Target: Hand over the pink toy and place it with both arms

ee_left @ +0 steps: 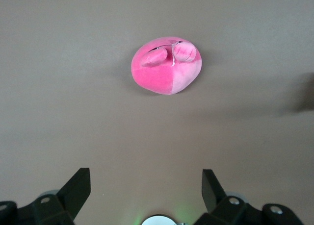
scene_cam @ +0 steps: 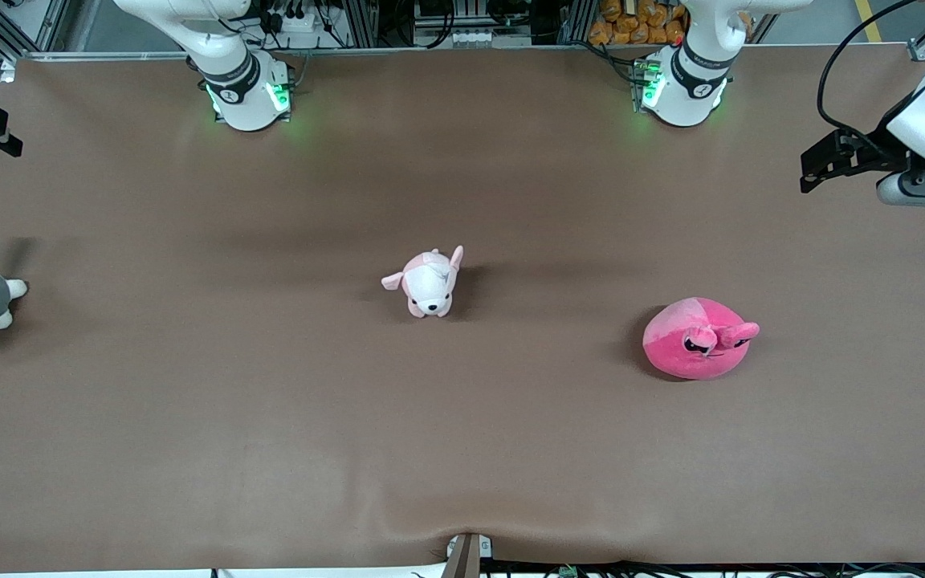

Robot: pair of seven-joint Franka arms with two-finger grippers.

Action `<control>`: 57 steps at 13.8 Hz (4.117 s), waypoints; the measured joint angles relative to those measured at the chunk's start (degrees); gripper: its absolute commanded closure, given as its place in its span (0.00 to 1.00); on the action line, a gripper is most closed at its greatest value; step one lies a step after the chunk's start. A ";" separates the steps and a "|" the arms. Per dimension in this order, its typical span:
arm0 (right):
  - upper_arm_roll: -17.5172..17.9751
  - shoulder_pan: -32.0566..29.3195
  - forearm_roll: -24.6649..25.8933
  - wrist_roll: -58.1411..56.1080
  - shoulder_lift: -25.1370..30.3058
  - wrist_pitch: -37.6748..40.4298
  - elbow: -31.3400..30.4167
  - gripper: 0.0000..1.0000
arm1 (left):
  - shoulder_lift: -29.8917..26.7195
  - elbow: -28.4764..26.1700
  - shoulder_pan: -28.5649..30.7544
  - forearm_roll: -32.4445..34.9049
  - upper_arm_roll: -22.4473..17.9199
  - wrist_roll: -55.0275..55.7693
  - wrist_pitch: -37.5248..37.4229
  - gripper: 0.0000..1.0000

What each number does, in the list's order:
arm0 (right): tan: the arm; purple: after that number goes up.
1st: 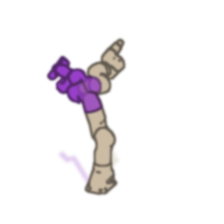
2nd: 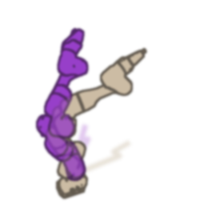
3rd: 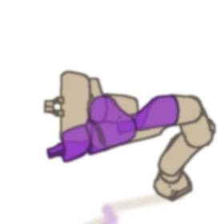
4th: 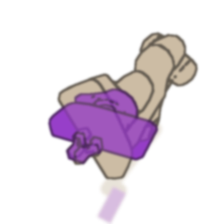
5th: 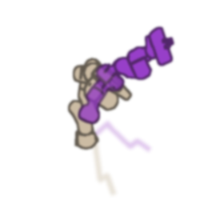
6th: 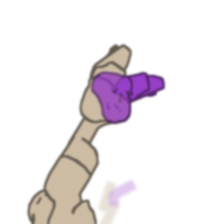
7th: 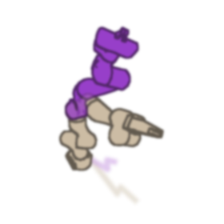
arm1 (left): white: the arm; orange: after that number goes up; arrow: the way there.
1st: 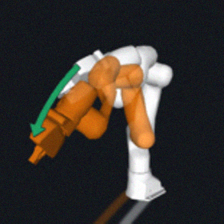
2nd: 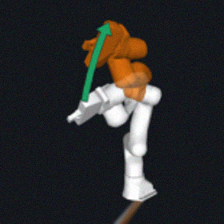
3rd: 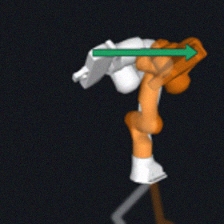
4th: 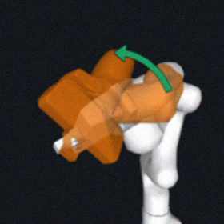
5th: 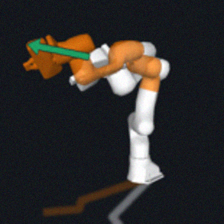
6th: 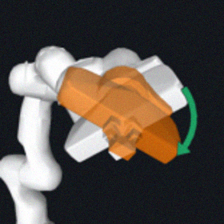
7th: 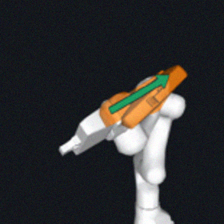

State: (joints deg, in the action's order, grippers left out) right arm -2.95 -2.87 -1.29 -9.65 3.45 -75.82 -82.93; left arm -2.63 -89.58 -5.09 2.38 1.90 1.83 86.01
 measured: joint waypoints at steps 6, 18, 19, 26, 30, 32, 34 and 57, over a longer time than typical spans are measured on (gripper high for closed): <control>0.00 0.00 -0.03 0.00 -0.03 0.00 0.00 0.00 | -0.14 1.30 -0.11 -0.01 0.03 0.00 -0.92 0.00; -0.04 0.00 -0.08 0.02 -0.10 0.12 0.00 0.00 | 4.27 4.10 -1.06 2.12 2.74 10.78 -0.94 0.00; -0.05 0.00 -0.08 0.03 -0.12 0.12 0.00 0.00 | 4.61 4.11 -1.29 2.40 3.93 11.82 -0.94 0.00; -0.25 -0.01 -0.08 0.07 -0.17 0.07 0.00 0.00 | 5.81 4.27 -3.52 3.91 8.42 20.50 -0.94 0.00; -0.33 -0.05 -0.08 0.10 -0.57 0.05 0.00 0.00 | 6.06 4.29 -4.91 4.96 9.64 24.16 -0.98 0.00; -0.37 -0.48 -0.08 0.11 -0.79 0.03 0.00 0.00 | 7.70 4.26 -6.75 7.20 10.10 27.85 -0.99 0.00; -0.39 -0.76 -0.08 0.11 -0.82 0.02 0.00 0.00 | 10.54 4.29 -9.48 11.36 10.32 31.49 -0.94 0.00; -0.32 -0.83 0.23 0.07 -4.06 -0.78 0.50 0.00 | 31.76 3.33 15.40 -10.11 8.94 66.25 18.89 0.00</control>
State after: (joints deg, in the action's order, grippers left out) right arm -3.27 -3.70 -1.06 -9.59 -0.61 -76.60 -82.43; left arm 29.13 -86.25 10.31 -7.73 10.84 68.08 104.91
